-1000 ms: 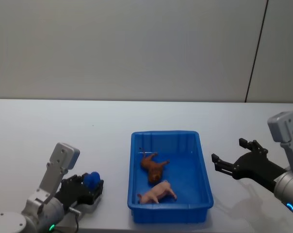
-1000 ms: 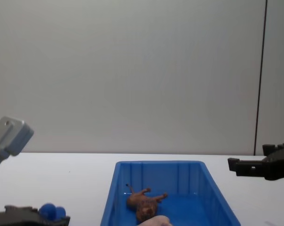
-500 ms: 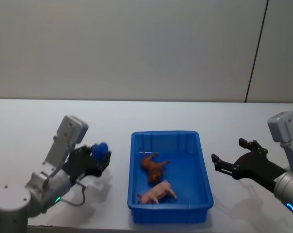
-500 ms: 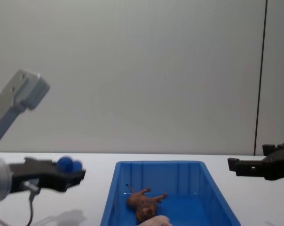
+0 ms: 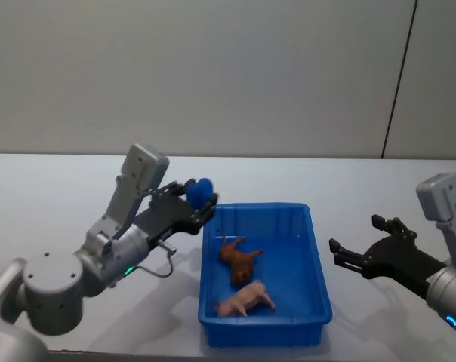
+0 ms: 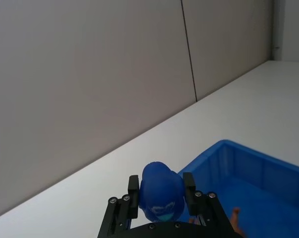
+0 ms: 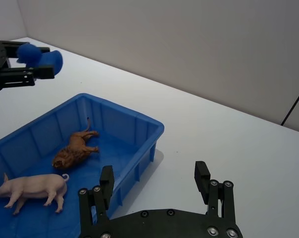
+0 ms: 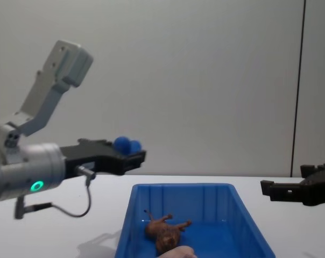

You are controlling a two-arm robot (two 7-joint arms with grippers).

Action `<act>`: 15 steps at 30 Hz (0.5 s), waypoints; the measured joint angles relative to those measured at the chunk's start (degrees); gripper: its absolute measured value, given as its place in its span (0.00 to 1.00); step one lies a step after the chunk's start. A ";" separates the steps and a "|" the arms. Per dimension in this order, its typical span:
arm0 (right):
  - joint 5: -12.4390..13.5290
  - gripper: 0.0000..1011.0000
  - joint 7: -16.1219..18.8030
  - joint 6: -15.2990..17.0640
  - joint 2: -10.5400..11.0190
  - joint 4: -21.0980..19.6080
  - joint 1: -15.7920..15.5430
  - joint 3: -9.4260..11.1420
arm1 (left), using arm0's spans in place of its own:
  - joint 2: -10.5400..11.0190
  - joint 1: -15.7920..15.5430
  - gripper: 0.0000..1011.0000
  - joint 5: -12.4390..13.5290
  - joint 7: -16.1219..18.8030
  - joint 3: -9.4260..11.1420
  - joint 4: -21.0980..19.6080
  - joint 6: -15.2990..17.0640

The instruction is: Pick up the two dolls from the table and place them into the box.

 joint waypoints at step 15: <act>0.00 0.99 0.00 0.00 0.00 0.00 0.00 0.00 | -4.75 -5.86 0.95 -0.35 -4.29 1.73 7.85 -6.78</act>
